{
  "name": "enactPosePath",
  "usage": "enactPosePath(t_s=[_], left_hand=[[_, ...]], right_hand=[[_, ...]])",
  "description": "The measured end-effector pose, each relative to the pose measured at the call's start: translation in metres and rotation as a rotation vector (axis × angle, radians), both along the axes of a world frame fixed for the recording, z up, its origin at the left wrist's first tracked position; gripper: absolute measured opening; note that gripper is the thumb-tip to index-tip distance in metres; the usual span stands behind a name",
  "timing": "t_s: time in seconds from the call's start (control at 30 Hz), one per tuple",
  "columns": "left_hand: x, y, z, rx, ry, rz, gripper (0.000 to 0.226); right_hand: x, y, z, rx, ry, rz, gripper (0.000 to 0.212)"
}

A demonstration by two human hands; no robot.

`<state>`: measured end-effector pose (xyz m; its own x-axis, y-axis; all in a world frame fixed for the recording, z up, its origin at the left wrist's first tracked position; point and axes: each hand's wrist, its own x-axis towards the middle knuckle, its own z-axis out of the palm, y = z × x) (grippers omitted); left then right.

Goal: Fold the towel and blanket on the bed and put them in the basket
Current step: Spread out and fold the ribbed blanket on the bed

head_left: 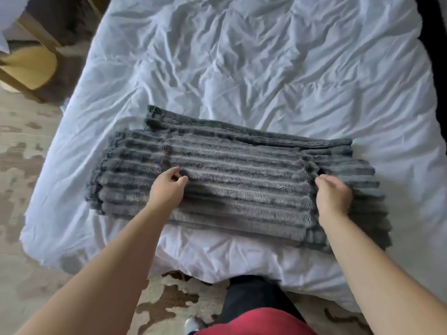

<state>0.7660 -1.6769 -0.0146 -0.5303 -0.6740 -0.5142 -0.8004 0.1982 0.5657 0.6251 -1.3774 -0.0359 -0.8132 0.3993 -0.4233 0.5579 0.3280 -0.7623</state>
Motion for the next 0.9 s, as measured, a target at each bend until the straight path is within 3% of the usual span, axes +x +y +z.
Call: enactPosePath(t_s=[0.2,0.3,0.37,0.43,0.53,0.63,0.7,0.77,0.87,0.9], left_hand=[[-0.016,0.001,-0.012,-0.103,-0.232,-0.135,0.046],[-0.022,-0.005,-0.010,-0.177,-0.252,-0.143,0.043],[-0.031,-0.013,-0.009,-0.249,-0.261,-0.255,0.050],[-0.045,-0.030,-0.008,-0.346,-0.282,-0.460,0.059],[-0.076,-0.068,-0.012,-0.463,-0.337,-0.815,0.083],[-0.109,-0.106,-0.026,-0.385,-0.427,-1.032,0.117],[-0.123,-0.118,-0.041,-0.267,-0.529,-1.132,0.122],[-0.126,-0.120,-0.055,-0.142,-0.626,-1.200,0.098],[-0.129,-0.117,-0.063,0.031,-0.643,-1.305,0.026],[-0.134,-0.118,-0.060,0.074,-0.626,-1.322,0.013]], right_hand=[[-0.017,-0.004,-0.016,0.287,-0.130,0.247,0.021],[-0.027,-0.015,-0.012,0.500,-0.067,0.419,0.022],[-0.035,-0.026,-0.009,0.608,-0.008,0.573,0.028],[-0.046,-0.042,-0.007,0.583,-0.007,0.721,0.035],[-0.071,-0.070,-0.008,0.412,-0.157,0.954,0.064],[-0.093,-0.086,-0.023,0.582,-0.357,1.295,0.096],[-0.095,-0.086,-0.038,0.635,-0.500,1.353,0.106],[-0.090,-0.084,-0.052,0.641,-0.566,1.331,0.103],[-0.089,-0.081,-0.055,0.585,-0.537,1.358,0.056],[-0.093,-0.079,-0.050,0.565,-0.521,1.338,0.051]])
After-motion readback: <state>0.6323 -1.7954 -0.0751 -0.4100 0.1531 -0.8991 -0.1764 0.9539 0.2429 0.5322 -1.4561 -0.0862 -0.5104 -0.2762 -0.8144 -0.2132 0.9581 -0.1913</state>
